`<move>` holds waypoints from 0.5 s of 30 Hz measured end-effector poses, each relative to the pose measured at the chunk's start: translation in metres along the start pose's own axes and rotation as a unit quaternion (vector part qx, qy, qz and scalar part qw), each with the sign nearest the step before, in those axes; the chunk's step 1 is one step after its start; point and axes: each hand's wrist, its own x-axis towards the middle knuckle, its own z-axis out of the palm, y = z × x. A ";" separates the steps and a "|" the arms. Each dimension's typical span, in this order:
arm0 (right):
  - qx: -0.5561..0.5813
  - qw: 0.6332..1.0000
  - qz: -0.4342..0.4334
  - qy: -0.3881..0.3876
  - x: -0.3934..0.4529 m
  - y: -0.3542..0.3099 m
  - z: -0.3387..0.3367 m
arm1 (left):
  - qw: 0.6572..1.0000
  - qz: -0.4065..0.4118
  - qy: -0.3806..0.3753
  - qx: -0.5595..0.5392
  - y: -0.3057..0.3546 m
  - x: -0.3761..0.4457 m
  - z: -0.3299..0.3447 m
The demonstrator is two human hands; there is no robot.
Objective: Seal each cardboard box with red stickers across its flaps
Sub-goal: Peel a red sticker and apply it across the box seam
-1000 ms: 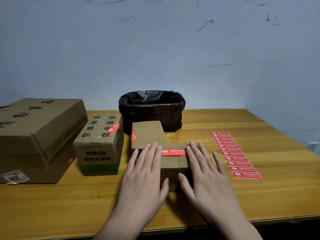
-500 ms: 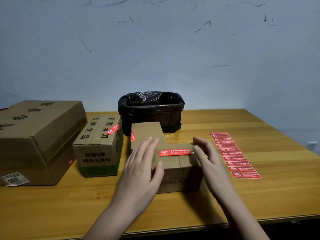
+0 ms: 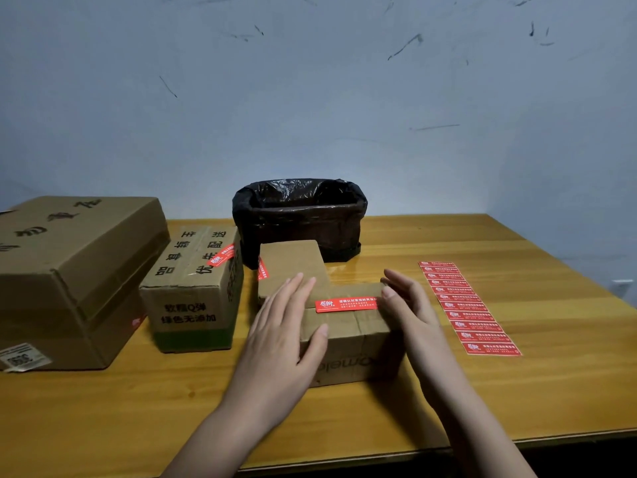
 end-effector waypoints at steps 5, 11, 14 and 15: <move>0.013 1.000 0.027 -0.006 -0.002 -0.003 0.000 | 1.000 0.022 -0.008 0.003 -0.005 -0.004 0.000; 0.051 0.998 0.017 0.018 -0.007 -0.012 -0.003 | 0.997 0.073 0.013 -0.024 -0.008 0.001 -0.009; 0.090 0.995 0.009 0.032 -0.007 -0.018 -0.007 | 0.991 0.113 0.046 -0.046 -0.005 0.003 -0.016; 0.101 0.994 0.011 0.037 -0.006 -0.021 -0.009 | 0.988 0.139 0.055 -0.038 -0.004 0.004 -0.019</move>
